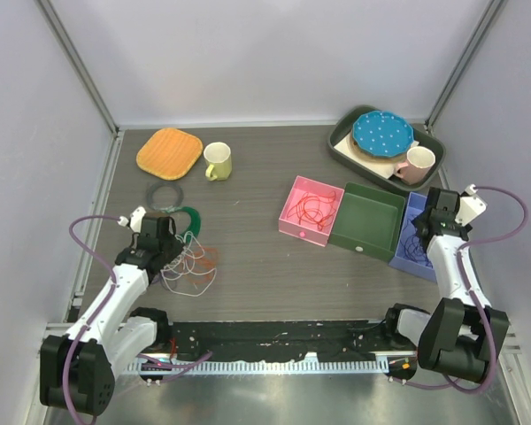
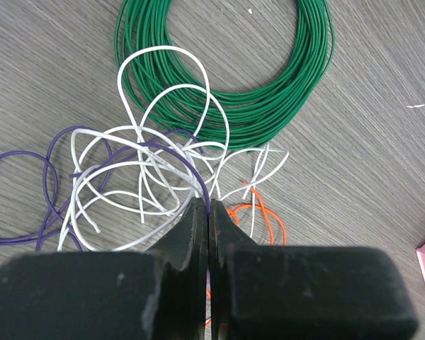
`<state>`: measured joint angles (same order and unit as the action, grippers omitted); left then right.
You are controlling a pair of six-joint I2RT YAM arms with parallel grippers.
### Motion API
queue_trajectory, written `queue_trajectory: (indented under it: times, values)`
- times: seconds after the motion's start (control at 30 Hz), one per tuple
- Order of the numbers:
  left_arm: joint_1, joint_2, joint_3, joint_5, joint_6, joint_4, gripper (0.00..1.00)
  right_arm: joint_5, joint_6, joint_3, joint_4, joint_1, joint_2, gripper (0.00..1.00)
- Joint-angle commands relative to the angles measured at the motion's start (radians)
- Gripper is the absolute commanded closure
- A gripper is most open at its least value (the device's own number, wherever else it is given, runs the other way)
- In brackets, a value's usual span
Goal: Untangle the cables
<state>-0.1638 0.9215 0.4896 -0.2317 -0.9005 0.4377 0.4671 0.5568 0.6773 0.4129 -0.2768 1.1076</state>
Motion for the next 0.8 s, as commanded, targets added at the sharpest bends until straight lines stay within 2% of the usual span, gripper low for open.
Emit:
queue_trajectory:
  times: [0.0,0.13,0.23,0.33,0.37,0.4,0.47,0.53,0.6,0.63,0.7,0.73,0.77]
  values:
    - [0.0,-0.016,-0.006,0.002,0.015,-0.028,1.0,-0.054,-0.02,0.083,0.018,-0.002,-0.075,0.34]
    - [-0.002,-0.016,-0.006,0.002,0.015,-0.03,1.0,-0.078,-0.061,0.139,0.069,-0.002,-0.179,0.29]
    - [-0.002,-0.013,-0.006,0.005,0.017,-0.03,1.0,-0.135,-0.09,0.174,0.096,-0.001,-0.241,0.19]
    - [0.0,-0.007,0.0,0.028,0.023,-0.037,1.0,-0.319,-0.158,0.177,0.072,0.02,-0.333,0.09]
    - [-0.002,-0.004,-0.002,0.04,0.028,-0.04,1.0,-0.368,-0.181,0.176,0.064,0.028,-0.372,0.08]
    - [-0.002,-0.004,-0.003,0.072,0.034,-0.059,1.0,-0.509,-0.204,0.173,0.053,0.056,-0.396,0.08]
    - [-0.002,0.008,-0.005,0.115,0.054,-0.082,1.0,-0.603,-0.23,0.168,0.03,0.099,-0.428,0.07]
    - [-0.003,0.017,-0.005,0.191,0.066,-0.122,1.0,-0.668,-0.244,0.143,-0.014,0.212,-0.468,0.06]
    - [-0.006,0.02,-0.009,0.229,0.074,-0.157,1.0,-0.657,-0.248,0.095,-0.051,0.319,-0.489,0.06]
    - [-0.016,0.025,-0.009,0.28,0.075,-0.168,1.0,-0.636,-0.251,0.076,-0.098,0.42,-0.486,0.06]
    - [-0.028,0.028,-0.008,0.296,0.072,-0.188,1.0,-0.608,-0.248,0.033,-0.146,0.519,-0.427,0.05]
    - [-0.045,0.03,-0.003,0.304,0.072,-0.191,1.0,-0.575,-0.248,0.024,-0.199,0.635,-0.396,0.05]
    - [-0.051,0.036,0.0,0.304,0.071,-0.191,1.0,-0.553,-0.262,0.009,-0.23,0.695,-0.362,0.05]
